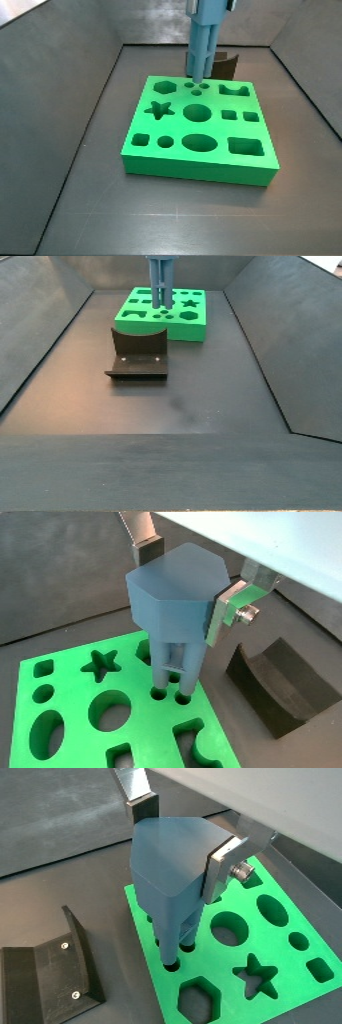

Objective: Pick up the 3 prong object. Move up. Move to above the board. Insert the 3 prong object.
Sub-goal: Insert the 3 prong object.

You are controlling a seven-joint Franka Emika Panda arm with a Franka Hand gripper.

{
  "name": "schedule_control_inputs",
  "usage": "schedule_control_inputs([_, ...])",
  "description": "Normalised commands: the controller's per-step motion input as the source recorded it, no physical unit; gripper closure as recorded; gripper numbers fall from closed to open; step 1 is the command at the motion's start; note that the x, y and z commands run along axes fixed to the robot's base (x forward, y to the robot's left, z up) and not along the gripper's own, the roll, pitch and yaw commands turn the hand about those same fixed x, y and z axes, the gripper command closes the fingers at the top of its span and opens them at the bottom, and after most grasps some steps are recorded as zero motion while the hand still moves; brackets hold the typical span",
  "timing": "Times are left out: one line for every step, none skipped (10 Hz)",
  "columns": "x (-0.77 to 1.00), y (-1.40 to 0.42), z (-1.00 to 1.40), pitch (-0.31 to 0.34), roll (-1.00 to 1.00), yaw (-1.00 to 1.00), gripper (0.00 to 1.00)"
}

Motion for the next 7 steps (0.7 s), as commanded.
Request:
schedule_control_inputs([0.00,-0.02,0.00,0.000,0.00,0.00,1.00])
schedule_control_inputs([0.02,-0.08,-0.05,-0.019,0.00,0.00,1.00])
schedule_control_inputs([0.16,-0.01,-0.53,-0.074,0.05,0.02,1.00])
schedule_control_inputs([0.12,-0.01,-0.61,-0.123,0.04,0.02,1.00])
schedule_control_inputs([0.08,0.00,-0.38,-0.096,0.00,0.00,1.00])
schedule_control_inputs([0.00,0.00,-0.18,-0.013,0.03,0.01,1.00])
schedule_control_inputs([0.00,0.01,-0.13,0.000,0.02,0.00,1.00])
